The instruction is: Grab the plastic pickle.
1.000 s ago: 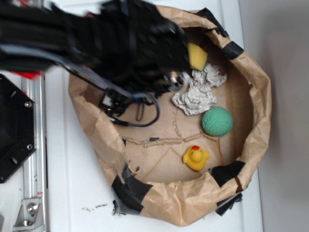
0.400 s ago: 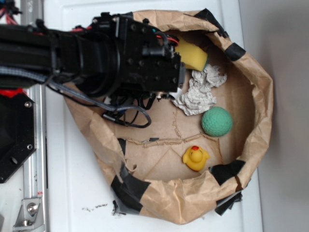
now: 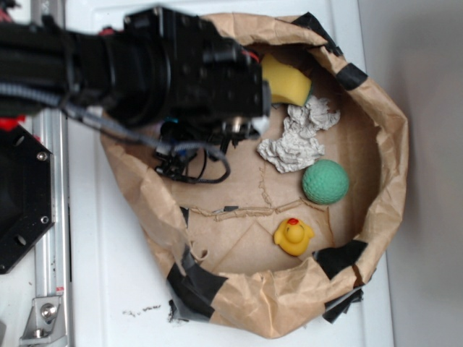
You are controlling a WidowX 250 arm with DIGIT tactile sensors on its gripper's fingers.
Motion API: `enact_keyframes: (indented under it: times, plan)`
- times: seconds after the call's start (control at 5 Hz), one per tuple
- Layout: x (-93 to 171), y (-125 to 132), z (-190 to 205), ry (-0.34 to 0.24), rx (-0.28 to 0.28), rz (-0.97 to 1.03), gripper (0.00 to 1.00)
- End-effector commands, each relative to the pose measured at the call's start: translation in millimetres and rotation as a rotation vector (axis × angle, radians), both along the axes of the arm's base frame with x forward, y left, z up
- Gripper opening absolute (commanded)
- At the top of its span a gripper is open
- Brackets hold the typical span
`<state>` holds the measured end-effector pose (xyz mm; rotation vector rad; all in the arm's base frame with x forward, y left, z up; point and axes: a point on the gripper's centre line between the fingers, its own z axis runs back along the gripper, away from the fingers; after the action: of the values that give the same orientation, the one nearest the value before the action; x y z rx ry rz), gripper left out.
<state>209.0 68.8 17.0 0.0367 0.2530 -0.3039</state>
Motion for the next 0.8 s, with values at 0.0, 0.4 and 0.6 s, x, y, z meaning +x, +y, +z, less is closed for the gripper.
enact_keyframes:
  times: [0.0,0.4,0.6]
  plan:
    - [24.0,-17.1,100.0,-0.249,-0.216,0.198,0.0]
    - [34.7,-49.3,134.8,-0.405,-0.247,0.347,0.0]
    - [41.4,-40.3,128.8,-0.465,-0.17,0.377,0.0]
